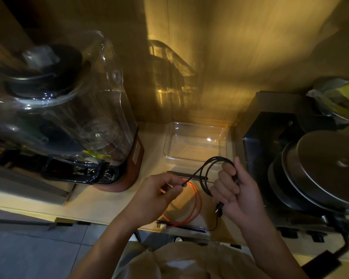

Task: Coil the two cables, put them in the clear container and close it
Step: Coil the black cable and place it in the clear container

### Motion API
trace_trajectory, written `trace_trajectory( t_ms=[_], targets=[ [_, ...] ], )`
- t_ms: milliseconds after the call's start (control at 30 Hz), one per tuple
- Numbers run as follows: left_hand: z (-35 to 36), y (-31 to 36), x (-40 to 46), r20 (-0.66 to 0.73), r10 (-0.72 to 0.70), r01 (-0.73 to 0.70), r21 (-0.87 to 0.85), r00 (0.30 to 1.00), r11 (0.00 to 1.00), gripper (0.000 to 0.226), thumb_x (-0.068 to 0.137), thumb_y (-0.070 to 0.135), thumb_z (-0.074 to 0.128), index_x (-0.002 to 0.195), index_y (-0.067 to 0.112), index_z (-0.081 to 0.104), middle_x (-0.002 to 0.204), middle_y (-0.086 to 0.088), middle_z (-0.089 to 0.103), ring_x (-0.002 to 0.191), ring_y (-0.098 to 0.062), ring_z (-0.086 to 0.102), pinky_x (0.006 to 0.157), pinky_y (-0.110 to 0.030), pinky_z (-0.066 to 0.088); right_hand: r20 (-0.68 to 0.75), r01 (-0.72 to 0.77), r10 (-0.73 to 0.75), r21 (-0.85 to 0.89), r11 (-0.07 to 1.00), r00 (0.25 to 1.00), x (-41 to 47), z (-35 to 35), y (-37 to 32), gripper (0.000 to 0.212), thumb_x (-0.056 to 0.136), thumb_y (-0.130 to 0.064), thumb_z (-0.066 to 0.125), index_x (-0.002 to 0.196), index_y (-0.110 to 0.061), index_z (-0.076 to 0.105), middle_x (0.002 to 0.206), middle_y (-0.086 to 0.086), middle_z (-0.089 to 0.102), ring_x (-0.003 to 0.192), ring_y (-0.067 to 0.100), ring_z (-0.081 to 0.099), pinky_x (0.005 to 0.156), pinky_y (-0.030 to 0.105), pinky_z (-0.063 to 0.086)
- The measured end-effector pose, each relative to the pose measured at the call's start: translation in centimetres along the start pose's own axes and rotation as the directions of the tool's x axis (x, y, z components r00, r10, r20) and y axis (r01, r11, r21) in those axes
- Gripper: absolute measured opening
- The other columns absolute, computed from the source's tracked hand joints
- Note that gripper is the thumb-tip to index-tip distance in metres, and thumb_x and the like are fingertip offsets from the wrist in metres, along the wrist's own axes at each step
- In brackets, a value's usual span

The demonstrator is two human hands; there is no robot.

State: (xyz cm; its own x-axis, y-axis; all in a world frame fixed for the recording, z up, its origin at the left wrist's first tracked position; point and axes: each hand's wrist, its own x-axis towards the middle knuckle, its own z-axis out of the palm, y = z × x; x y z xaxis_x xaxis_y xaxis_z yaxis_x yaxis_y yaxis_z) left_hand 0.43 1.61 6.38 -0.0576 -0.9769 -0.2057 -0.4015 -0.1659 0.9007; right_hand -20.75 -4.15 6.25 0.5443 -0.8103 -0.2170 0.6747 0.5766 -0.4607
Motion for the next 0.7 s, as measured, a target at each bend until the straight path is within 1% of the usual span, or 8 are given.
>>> trace_trajectory(
  t_ms=[67, 133, 267, 333, 400, 433, 567, 700],
  targets=[
    [0.3, 0.2, -0.2, 0.01, -0.037, 0.038, -0.121, 0.999, 0.992, 0.013, 0.091, 0.015, 0.068, 0.098, 0.024, 0.075, 0.081, 0.004, 0.071, 0.074, -0.012, 0.065, 0.07, -0.03, 0.055, -0.017, 0.013, -0.013, -0.007, 1.0, 1.0, 0.0, 0.0, 0.1, 0.043, 0.102, -0.042, 0.036, 0.071, -0.018, 0.056, 0.049, -0.005, 0.022, 0.04, 0.009, 0.02, 0.038, 0.021, 0.031],
    [0.7, 0.5, -0.4, 0.034, -0.066, 0.072, -0.225, 0.997, 0.972, 0.011, 0.089, 0.014, 0.07, 0.093, 0.023, 0.076, 0.083, -0.007, 0.074, 0.074, -0.014, 0.067, 0.07, -0.027, 0.055, -0.029, 0.019, -0.02, -0.013, 1.0, 0.999, 0.0, 0.1, 0.2, 0.044, 0.102, -0.042, 0.035, 0.071, -0.018, 0.056, 0.048, -0.005, 0.025, 0.04, 0.009, 0.02, 0.038, 0.021, 0.032],
    [1.4, 0.8, -0.7, 0.103, -0.123, 0.153, -0.386, 0.987, 0.91, 0.005, 0.083, 0.018, 0.074, 0.086, 0.021, 0.076, 0.084, -0.012, 0.076, 0.071, -0.015, 0.067, 0.067, -0.025, 0.053, -0.032, 0.015, -0.016, -0.025, 1.0, 0.999, 0.1, 0.3, 0.8, 0.045, 0.102, -0.042, 0.034, 0.071, -0.018, 0.055, 0.044, -0.008, 0.039, 0.036, 0.007, 0.027, 0.039, 0.021, 0.034],
    [1.7, 0.8, -0.8, 0.147, -0.143, 0.196, -0.456, 0.979, 0.868, 0.005, 0.083, 0.018, 0.074, 0.085, 0.022, 0.076, 0.088, -0.017, 0.076, 0.068, -0.014, 0.067, 0.065, -0.025, 0.053, -0.042, 0.013, -0.014, -0.027, 1.0, 0.999, 0.1, 0.4, 1.1, 0.044, 0.101, -0.041, 0.034, 0.07, -0.018, 0.054, 0.044, -0.007, 0.04, 0.035, 0.006, 0.034, 0.039, 0.022, 0.035],
    [1.9, 0.9, -0.9, 0.177, -0.175, 0.243, -0.509, 0.968, 0.826, 0.004, 0.083, 0.018, 0.076, 0.086, 0.021, 0.076, 0.091, -0.023, 0.075, 0.07, -0.015, 0.069, 0.065, -0.025, 0.055, -0.047, 0.014, -0.015, -0.033, 0.999, 0.999, 0.1, 0.5, 1.4, 0.043, 0.102, -0.041, 0.034, 0.071, -0.018, 0.053, 0.045, -0.006, 0.041, 0.036, 0.008, 0.036, 0.041, 0.023, 0.036],
    [2.1, 1.0, -1.0, 0.185, -0.198, 0.268, -0.543, 0.963, 0.796, 0.007, 0.08, 0.019, 0.077, 0.087, 0.018, 0.075, 0.09, -0.023, 0.075, 0.07, -0.016, 0.07, 0.064, -0.025, 0.056, -0.048, 0.014, -0.015, -0.035, 0.999, 0.999, 0.1, 0.5, 1.5, 0.043, 0.102, -0.042, 0.035, 0.072, -0.017, 0.053, 0.046, -0.006, 0.041, 0.037, 0.008, 0.036, 0.041, 0.023, 0.036],
    [2.8, 1.5, -1.2, 0.214, -0.287, 0.353, -0.678, 0.934, 0.645, 0.027, 0.068, 0.015, 0.079, 0.09, 0.007, 0.066, 0.076, -0.007, 0.071, 0.066, -0.017, 0.073, 0.06, -0.024, 0.058, -0.048, 0.006, -0.007, -0.031, 0.999, 0.999, 0.1, 0.7, 2.1, 0.043, 0.102, -0.043, 0.036, 0.072, -0.017, 0.053, 0.047, -0.005, 0.04, 0.039, 0.009, 0.036, 0.043, 0.024, 0.036],
    [3.3, 1.7, -1.4, 0.23, -0.332, 0.384, -0.748, 0.915, 0.541, 0.039, 0.067, 0.008, 0.079, 0.1, 0.003, 0.059, 0.081, -0.007, 0.066, 0.068, -0.023, 0.073, 0.064, -0.029, 0.06, -0.063, -0.014, 0.012, -0.039, 0.999, 0.998, 0.1, 0.7, 2.5, 0.043, 0.101, -0.045, 0.037, 0.072, -0.018, 0.053, 0.046, -0.006, 0.037, 0.039, 0.008, 0.033, 0.041, 0.023, 0.034]
  ],
)
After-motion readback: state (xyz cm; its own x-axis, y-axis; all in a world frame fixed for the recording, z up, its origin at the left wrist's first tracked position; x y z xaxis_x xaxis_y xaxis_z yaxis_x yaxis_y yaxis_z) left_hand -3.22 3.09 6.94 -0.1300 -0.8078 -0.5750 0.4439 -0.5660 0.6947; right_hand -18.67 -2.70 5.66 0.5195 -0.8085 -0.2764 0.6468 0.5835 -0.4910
